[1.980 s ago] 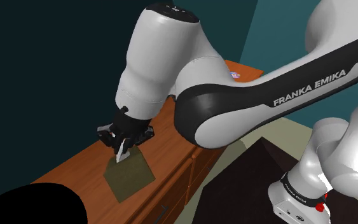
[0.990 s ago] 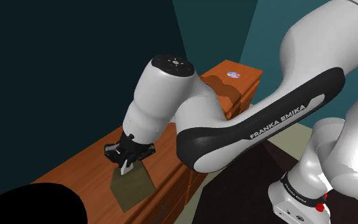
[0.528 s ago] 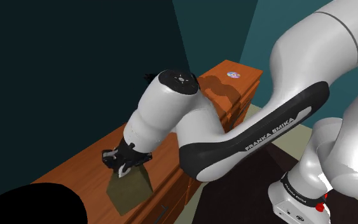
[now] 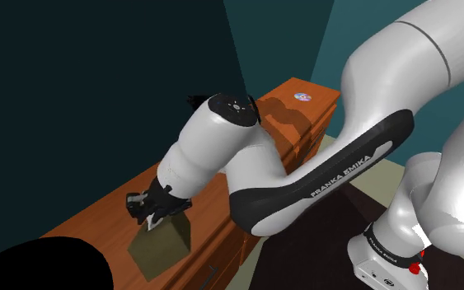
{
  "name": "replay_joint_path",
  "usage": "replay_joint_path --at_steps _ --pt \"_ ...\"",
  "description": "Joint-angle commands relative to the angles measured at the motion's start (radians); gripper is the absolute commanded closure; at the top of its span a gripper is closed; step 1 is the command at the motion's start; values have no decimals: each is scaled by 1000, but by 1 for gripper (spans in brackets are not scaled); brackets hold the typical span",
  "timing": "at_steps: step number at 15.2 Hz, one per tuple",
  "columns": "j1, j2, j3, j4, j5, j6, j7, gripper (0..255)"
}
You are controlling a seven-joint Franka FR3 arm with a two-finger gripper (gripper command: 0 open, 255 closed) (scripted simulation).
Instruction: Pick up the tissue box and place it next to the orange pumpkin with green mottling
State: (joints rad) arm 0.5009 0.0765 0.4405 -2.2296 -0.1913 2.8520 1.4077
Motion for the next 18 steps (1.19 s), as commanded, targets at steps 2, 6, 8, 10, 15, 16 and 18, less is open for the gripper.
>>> replay_joint_path --at_steps 2,6,8,10,15,16,18 --pt "-9 -2 -4 -48 16 -107 -18 0" --pt "-19 -64 13 -98 103 -110 -82 0" --pt "-11 -22 9 -24 32 -150 -22 0" --pt "-16 -95 17 -37 106 -200 -75 0" --pt "-13 -122 15 -40 132 -221 -93 0" --pt "-13 -122 15 -40 132 -221 -93 0" --pt "-13 -122 15 -40 132 -221 -93 0"
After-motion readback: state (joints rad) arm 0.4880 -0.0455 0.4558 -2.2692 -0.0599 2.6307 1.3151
